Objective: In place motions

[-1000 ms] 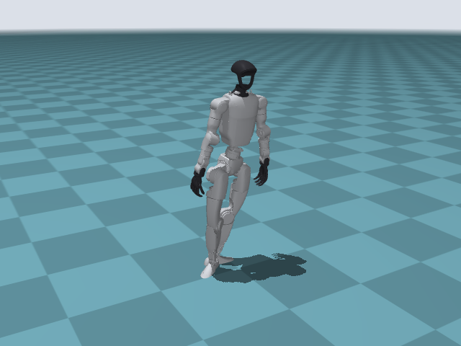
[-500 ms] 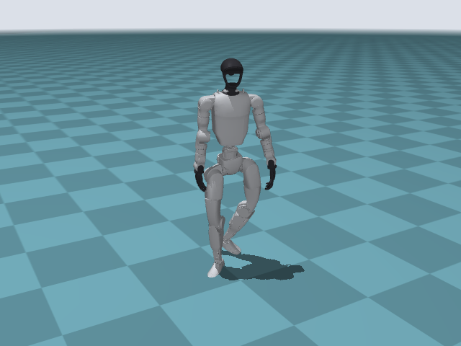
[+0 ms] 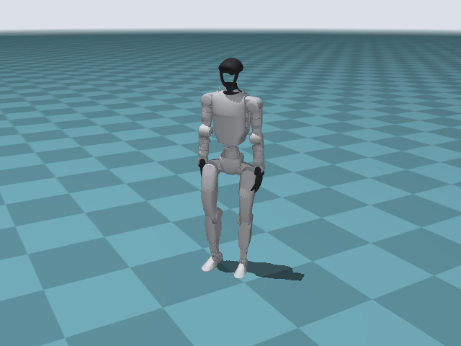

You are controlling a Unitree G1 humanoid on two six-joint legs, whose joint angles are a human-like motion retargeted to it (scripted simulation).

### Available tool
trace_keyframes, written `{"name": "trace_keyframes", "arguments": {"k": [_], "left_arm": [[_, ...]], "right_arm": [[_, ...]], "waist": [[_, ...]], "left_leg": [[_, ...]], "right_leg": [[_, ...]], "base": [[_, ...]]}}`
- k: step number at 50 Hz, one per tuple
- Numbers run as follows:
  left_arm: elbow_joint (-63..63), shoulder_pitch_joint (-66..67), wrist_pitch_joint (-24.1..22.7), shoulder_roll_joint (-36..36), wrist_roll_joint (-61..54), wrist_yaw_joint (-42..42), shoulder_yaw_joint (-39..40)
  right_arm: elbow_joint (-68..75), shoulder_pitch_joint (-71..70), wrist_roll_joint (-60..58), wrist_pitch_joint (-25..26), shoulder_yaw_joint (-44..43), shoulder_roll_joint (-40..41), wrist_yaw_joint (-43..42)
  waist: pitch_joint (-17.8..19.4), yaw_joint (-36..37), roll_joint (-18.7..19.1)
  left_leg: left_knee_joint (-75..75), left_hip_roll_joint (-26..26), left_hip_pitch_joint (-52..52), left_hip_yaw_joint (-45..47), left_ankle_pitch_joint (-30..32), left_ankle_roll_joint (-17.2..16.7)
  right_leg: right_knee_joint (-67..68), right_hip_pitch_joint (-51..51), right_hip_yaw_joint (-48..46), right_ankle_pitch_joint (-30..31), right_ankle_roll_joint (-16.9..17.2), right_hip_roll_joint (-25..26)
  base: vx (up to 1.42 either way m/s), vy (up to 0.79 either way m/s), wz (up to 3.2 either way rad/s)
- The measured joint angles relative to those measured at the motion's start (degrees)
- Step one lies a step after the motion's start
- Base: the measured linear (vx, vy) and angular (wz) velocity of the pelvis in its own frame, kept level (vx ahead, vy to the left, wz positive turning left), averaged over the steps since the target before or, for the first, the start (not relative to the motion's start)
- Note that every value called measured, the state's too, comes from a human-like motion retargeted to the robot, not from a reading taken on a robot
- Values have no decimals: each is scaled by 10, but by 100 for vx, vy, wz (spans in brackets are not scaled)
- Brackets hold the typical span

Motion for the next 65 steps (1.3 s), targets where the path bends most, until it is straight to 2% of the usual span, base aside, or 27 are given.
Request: {"name": "trace_keyframes", "arguments": {"k": [3, 5, 8, 12, 15, 20, 30, 35, 39, 45, 49, 53, 58, 62, 65], "left_arm": [[-26, -22, -6, 12, 16, -14, -31], [-38, -35, -6, 18, 35, -11, -40], [-52, -46, -14, 20, 22, 4, -47], [-42, -52, -27, 15, -18, -4, -30], [-16, -51, -15, 12, -26, -24, -13], [25, -36, -6, 18, 1, -7, -11], [60, 5, 7, 6, 41, 7, -22], [64, 8, 7, -1, 42, 1, -27], [56, 0, 7, 0, 48, 1, -40], [41, -24, 3, 14, 45, -14, -59], [40, -36, 4, 26, 42, -14, -53], [39, -41, 2, 39, 33, -12, -47], [47, -42, 6, 54, 33, -6, -40], [49, -34, 6, 61, 33, 0, -36], [54, -31, 10, 64, 36, 2, -34]], "right_arm": [[44, 29, 39, 7, -13, -22, -2], [45, 64, 43, 26, -27, -27, 12], [45, 98, 32, 27, -57, -34, 9], [45, 115, 22, 24, -70, -40, 5], [45, 113, 15, 24, -74, -40, 7], [42, 88, 25, 16, -68, -26, 0], [-58, 43, -18, 0, -5, 11, 7], [-111, 19, -46, -12, 19, 13, 34], [-140, 6, -41, -18, 23, 14, 48], [-158, -3, -23, -22, 20, 11, 53], [-141, 4, -23, -24, 17, 7, 44], [-99, 12, -23, -20, 7, 1, 27], [-40, 25, -11, -11, -12, -13, 13], [-16, 40, 0, -7, -29, -24, -3], [-11, 53, 12, -11, -43, -30, -15]], "waist": [[-3, 3, -5], [-14, 10, -14], [-15, 19, -26], [-24, 10, -26], [-28, -1, -21], [-36, -14, -17], [-36, 0, -21], [-29, -30, -19], [-10, -21, -24], [37, -32, -27], [45, -32, -28], [52, -31, -24], [55, -24, -21], [52, -19, -16], [42, -12, -11]], "left_leg": [[-1, -5, 15, 14, -10, 9], [2, -10, 17, 17, -15, 11], [-2, -19, 34, 22, -21, 17], [-5, -22, 40, 29, -28, 20], [-6, -20, 44, 34, -32, 22], [-8, -20, 50, 48, -37, 23], [-12, -21, 59, 85, -41, 27], [-28, -35, 74, 70, -45, 37], [-26, -30, 68, 96, -41, 37], [-28, -23, 73, 128, -40, 41], [-31, -17, 65, 166, -43, 38], [-32, -2, 57, 207, -48, 31], [-36, 17, 57, 276, -55, 23], [-36, 34, 62, 340, -63, 14], [-37, 47, 63, 388, -69, 5]], "right_leg": [[1, 8, 13, -5, 4, 1], [-1, 11, 15, -6, 7, -3], [-3, 23, 19, -7, 9, -4], [2, 23, 25, -11, 19, -6], [4, 23, 30, -11, 25, -4], [-1, 22, 43, -6, 28, -1], [21, 0, 80, -5, 39, -6], [34, -11, 67, -6, 45, -15], [49, -23, 94, -2, 47, -11], [63, -33, 126, 15, 43, 2], [65, -52, 139, 13, 28, 9], [66, -62, 73, -19, 6, -5], [64, -57, -40, -66, -5, -32], [54, -27, -187, -99, 5, -62], [52, 6, -332, -120, 24, -87]], "base": [[18, -12, -34], [22, -13, -7], [18, -8, -9], [10, -5, -16], [7, -2, -17], [3, -1, -20], [0, -1, -31], [-2, -2, 22], [-7, -3, -54], [-14, -1, -49], [-15, 4, -86], [-20, 5, -102], [-18, 10, -127], [-17, 16, -145], [-18, 19, -148]]}}
